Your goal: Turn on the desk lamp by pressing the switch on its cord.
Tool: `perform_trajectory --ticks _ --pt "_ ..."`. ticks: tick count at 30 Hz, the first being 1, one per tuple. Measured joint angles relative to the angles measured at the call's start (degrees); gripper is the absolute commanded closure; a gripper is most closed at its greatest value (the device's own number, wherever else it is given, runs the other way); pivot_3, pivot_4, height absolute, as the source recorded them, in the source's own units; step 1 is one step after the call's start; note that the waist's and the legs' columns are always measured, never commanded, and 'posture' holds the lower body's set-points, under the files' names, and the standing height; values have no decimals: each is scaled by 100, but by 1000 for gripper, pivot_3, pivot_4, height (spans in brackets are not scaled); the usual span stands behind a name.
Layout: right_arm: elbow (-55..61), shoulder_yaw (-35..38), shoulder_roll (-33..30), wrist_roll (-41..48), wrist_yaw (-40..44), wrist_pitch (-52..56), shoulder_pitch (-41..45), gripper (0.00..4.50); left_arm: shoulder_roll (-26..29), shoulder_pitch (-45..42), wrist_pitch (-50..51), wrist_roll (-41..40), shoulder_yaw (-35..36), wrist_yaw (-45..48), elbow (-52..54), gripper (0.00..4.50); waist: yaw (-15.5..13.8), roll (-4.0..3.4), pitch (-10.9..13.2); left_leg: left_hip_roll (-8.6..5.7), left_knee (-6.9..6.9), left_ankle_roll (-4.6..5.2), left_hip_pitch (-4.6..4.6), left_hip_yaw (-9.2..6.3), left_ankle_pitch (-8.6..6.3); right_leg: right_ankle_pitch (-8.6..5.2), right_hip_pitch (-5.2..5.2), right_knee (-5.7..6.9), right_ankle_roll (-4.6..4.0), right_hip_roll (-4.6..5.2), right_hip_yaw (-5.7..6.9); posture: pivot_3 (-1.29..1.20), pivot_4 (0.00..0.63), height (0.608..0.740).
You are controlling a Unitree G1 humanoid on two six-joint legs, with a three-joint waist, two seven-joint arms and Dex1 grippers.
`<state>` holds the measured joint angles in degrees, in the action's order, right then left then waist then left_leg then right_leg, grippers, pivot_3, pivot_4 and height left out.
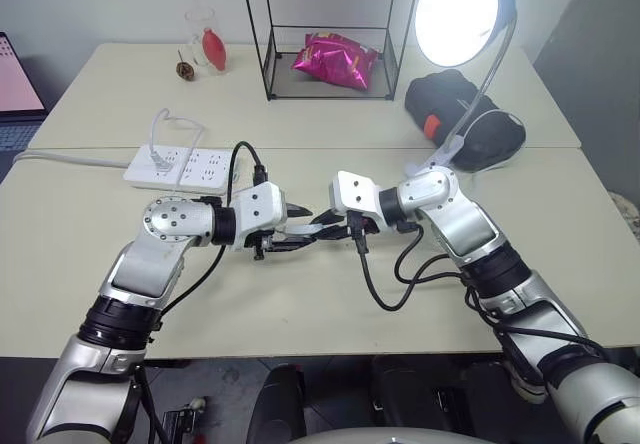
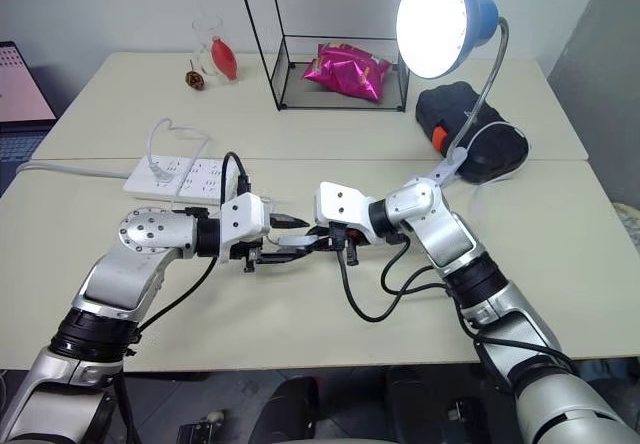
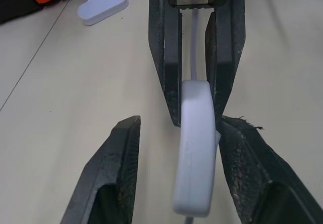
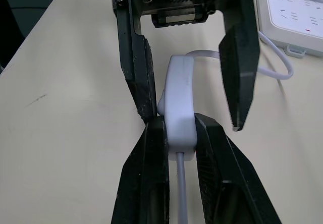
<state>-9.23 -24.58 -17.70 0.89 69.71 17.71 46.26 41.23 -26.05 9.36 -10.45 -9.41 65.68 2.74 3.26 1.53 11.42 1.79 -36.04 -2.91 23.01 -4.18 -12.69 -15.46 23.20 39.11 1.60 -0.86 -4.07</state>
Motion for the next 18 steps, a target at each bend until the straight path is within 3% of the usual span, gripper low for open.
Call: perform_trajectory --ticks 2,12,16,18 --pt "-26 -40 16 0 -2 -2 -2 4135 71 92 -45 3 33 10 115 785 1 0 0 0 0 0 0 0 0 0 0 0 0 0 0 0 150 740" --pt "-1196 -58 150 -191 -266 -506 164 4135 1048 983 71 -264 697 243 899 759 33 -2 1 0 2 0 -2 4 0 -3 1 -1 2 1 -3 0 150 740" --pt "-1912 -59 281 -342 -421 -950 338 4135 1172 1489 204 -343 1022 190 1080 759 27 -1 1 1 3 0 -2 2 0 -4 1 -2 1 1 0 0 150 740" --pt "-2195 -96 333 -426 -460 -1111 392 3433 1193 1608 275 -353 1072 127 1142 759 3 -2 1 1 2 0 -1 2 0 -4 1 -2 1 1 0 0 150 740"
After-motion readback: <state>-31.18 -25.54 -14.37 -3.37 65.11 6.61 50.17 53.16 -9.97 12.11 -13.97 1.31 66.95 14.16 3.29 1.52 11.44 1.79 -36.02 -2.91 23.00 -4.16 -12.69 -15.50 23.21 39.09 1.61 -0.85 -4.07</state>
